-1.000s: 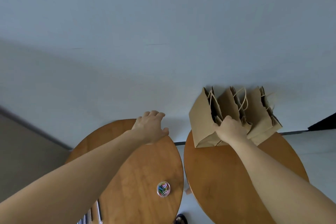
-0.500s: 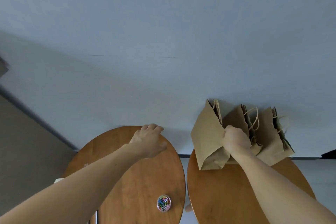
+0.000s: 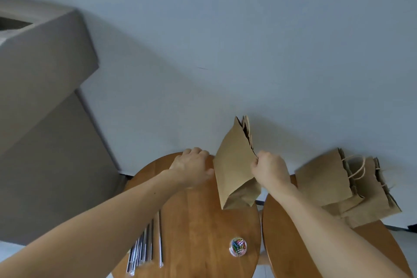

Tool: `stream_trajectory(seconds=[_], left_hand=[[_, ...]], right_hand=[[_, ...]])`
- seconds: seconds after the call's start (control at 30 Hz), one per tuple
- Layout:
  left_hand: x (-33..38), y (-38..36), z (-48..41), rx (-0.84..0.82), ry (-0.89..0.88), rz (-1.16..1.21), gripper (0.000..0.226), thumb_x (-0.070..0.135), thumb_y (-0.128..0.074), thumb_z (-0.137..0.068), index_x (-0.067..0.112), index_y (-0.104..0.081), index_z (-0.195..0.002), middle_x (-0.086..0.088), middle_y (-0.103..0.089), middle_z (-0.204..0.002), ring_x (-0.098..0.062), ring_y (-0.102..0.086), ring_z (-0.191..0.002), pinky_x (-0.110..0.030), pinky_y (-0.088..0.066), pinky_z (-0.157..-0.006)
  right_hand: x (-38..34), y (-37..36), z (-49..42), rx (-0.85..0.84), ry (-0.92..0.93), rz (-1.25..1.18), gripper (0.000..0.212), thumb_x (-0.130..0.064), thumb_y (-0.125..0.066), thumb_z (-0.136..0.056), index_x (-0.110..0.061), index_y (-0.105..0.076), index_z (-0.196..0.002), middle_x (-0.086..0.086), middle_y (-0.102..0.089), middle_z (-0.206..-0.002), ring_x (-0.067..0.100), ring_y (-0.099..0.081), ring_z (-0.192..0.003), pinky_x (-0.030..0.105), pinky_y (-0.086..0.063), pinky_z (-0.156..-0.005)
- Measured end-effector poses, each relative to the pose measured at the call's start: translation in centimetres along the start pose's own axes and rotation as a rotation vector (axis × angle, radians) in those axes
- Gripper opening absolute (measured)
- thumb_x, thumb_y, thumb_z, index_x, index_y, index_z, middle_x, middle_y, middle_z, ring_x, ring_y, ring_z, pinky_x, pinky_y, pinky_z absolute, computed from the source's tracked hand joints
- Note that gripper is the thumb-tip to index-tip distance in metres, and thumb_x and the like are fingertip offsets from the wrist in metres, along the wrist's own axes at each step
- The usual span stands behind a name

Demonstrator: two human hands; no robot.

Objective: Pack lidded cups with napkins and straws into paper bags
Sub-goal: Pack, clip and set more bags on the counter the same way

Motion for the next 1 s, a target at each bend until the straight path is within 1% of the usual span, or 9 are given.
stream_trajectory(seconds=[0.13,0.27,0.37,0.47,0.57,0.63,0.7,0.8,1.0], left_hand=[[-5.0,-0.5,2.4,-0.028,0.033,0.021,0.067,0.050,-0.049,-0.091,0.019,-0.034,-0.149,-0.005,-0.037,-0.152,-0.028,-0.033,-0.138,-0.045,-0.037,-0.109],[-8.4,-2.1,4.0,-0.080,0.057,0.038,0.068,0.052,-0.047,-0.092,0.019,-0.033,-0.150,-0.006,-0.036,-0.152,-0.029,-0.034,-0.137,-0.045,-0.039,-0.107],[-9.8,-3.7,4.9,-0.134,0.059,0.050,0.068,0.053,-0.046,-0.093,0.018,-0.033,-0.149,-0.008,-0.037,-0.150,-0.030,-0.035,-0.136,-0.045,-0.039,-0.106],[-10.2,-5.6,5.7,-0.185,0.079,0.030,0.069,0.055,-0.046,-0.092,0.016,-0.034,-0.147,-0.008,-0.040,-0.148,-0.029,-0.037,-0.134,-0.045,-0.040,-0.105],[-9.8,-7.2,6.3,-0.235,0.081,-0.004,0.068,0.058,-0.050,-0.088,0.018,-0.039,-0.142,-0.006,-0.045,-0.142,-0.027,-0.042,-0.128,-0.044,-0.042,-0.101],[-9.4,-8.0,6.4,-0.258,0.085,-0.012,0.074,0.062,-0.054,-0.084,0.020,-0.038,-0.142,-0.004,-0.047,-0.139,-0.026,-0.043,-0.127,-0.044,-0.042,-0.101],[-8.8,-8.6,6.4,-0.278,0.085,-0.018,0.081,0.067,-0.057,-0.080,0.021,-0.037,-0.143,-0.003,-0.047,-0.139,-0.025,-0.044,-0.126,-0.044,-0.042,-0.103],[-7.7,-9.5,6.1,-0.311,0.100,-0.020,0.087,0.071,-0.056,-0.078,0.020,-0.035,-0.146,-0.003,-0.045,-0.143,-0.026,-0.042,-0.129,-0.045,-0.040,-0.106],[-5.4,-10.8,4.8,-0.307,0.189,0.024,0.065,0.063,-0.053,-0.087,0.017,-0.045,-0.133,-0.006,-0.055,-0.126,-0.025,-0.054,-0.113,-0.040,-0.050,-0.093]], right_hand=[[-5.8,-2.9,2.2,-0.065,0.014,-0.034,0.034,-0.011,-0.054,-0.089,-0.016,-0.038,-0.060,0.000,-0.045,-0.055,0.017,-0.045,-0.050,0.025,-0.028,-0.041],[-9.6,-6.4,5.5,-0.119,0.028,-0.030,0.019,-0.013,-0.051,-0.090,-0.012,-0.046,-0.071,-0.001,-0.047,-0.061,0.019,-0.051,-0.058,0.025,-0.035,-0.048],[-10.7,-9.2,8.3,-0.223,0.019,-0.065,0.017,-0.018,-0.049,-0.089,-0.018,-0.044,-0.072,-0.006,-0.046,-0.061,0.014,-0.050,-0.057,0.020,-0.027,-0.042],[-11.0,-11.2,10.8,-0.314,0.031,-0.097,0.025,-0.037,-0.049,-0.088,-0.023,-0.042,-0.070,-0.008,-0.049,-0.063,0.011,-0.051,-0.057,0.021,-0.030,-0.043],[-10.4,-11.6,11.5,-0.337,0.024,-0.057,0.055,-0.076,-0.035,-0.084,-0.025,-0.055,-0.078,-0.009,-0.059,-0.067,0.010,-0.056,-0.060,0.026,-0.040,-0.048],[-9.7,-11.5,11.1,-0.323,0.035,-0.027,0.069,-0.087,-0.029,-0.080,-0.026,-0.059,-0.092,-0.011,-0.061,-0.071,0.007,-0.055,-0.061,0.022,-0.038,-0.048],[-9.1,-11.6,10.5,-0.339,0.069,-0.063,0.067,-0.084,-0.032,-0.082,-0.027,-0.057,-0.107,-0.012,-0.063,-0.081,0.006,-0.058,-0.069,0.019,-0.039,-0.052],[-8.6,-12.0,10.2,-0.347,0.099,-0.155,0.048,-0.067,-0.043,-0.092,-0.027,-0.054,-0.115,-0.010,-0.065,-0.094,0.010,-0.063,-0.084,0.021,-0.045,-0.064],[-7.6,-12.8,9.7,-0.370,0.056,-0.229,0.012,-0.034,-0.053,-0.096,-0.026,-0.051,-0.104,-0.014,-0.057,-0.077,0.003,-0.056,-0.064,0.013,-0.032,-0.045]])
Point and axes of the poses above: each hand's wrist, its own z-axis away from the middle knuckle, its own y-axis out of the back of the hand, x = y × z, the point moved 5 cm from there along -z, towards the middle knuckle
